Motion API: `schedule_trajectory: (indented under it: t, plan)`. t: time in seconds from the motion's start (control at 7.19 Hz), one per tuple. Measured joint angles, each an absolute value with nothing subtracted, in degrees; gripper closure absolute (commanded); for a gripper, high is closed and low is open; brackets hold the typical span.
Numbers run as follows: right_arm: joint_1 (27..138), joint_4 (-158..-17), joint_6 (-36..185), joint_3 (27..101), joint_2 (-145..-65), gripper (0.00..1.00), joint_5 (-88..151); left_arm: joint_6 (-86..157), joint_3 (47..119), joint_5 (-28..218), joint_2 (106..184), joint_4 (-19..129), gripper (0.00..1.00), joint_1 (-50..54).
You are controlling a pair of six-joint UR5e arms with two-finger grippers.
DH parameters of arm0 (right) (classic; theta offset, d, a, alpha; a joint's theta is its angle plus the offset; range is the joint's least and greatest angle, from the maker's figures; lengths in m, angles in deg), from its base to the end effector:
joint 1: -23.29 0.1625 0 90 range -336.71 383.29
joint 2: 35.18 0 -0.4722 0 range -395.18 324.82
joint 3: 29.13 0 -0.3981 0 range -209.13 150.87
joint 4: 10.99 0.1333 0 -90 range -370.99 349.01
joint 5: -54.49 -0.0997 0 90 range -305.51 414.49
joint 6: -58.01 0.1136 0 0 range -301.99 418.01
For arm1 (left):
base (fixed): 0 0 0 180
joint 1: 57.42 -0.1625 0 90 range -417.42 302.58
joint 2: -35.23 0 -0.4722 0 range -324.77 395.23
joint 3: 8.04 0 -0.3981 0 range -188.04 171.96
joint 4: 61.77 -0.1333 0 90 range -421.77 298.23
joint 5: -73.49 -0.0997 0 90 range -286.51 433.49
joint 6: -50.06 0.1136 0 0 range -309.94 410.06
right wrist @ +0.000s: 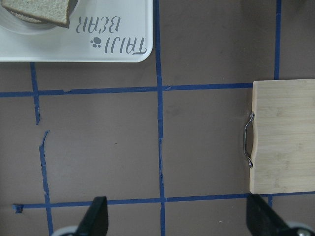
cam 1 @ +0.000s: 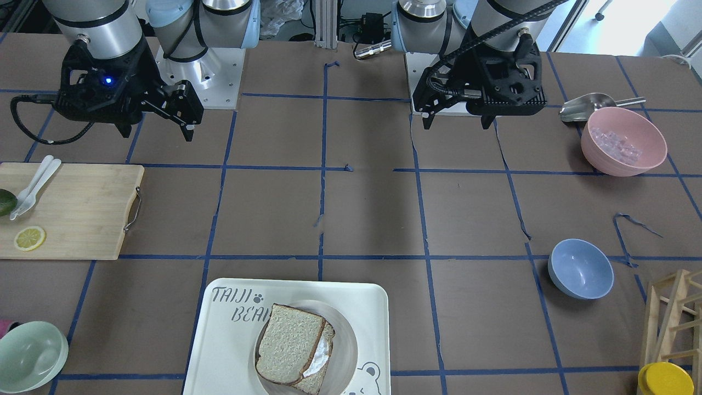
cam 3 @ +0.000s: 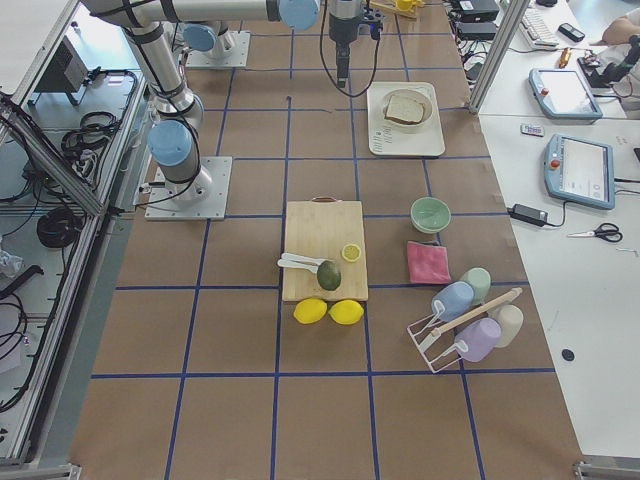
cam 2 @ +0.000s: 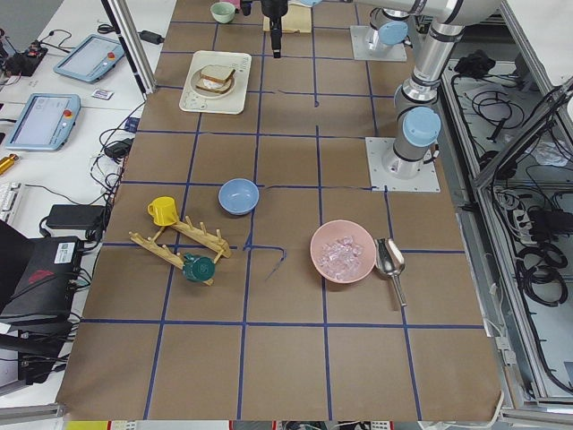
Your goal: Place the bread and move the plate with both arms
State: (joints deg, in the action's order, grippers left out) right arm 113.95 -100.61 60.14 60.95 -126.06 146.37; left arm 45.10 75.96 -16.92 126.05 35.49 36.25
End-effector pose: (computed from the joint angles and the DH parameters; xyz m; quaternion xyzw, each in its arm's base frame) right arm 0.1352 -0.4898 0.5274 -0.0129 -0.9998 0.0041 0.0163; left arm -0.1641 -0.4892 0.5535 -0.0112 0.9998 0.0178 0.0049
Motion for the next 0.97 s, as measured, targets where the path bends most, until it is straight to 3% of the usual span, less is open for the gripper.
schedule_trajectory:
  t: [0.97]
  plan:
    - [113.77,-95.08,60.31,57.50,-126.14,0.00,146.29,47.03,77.81,-17.17,126.63,26.73,0.00,36.08]
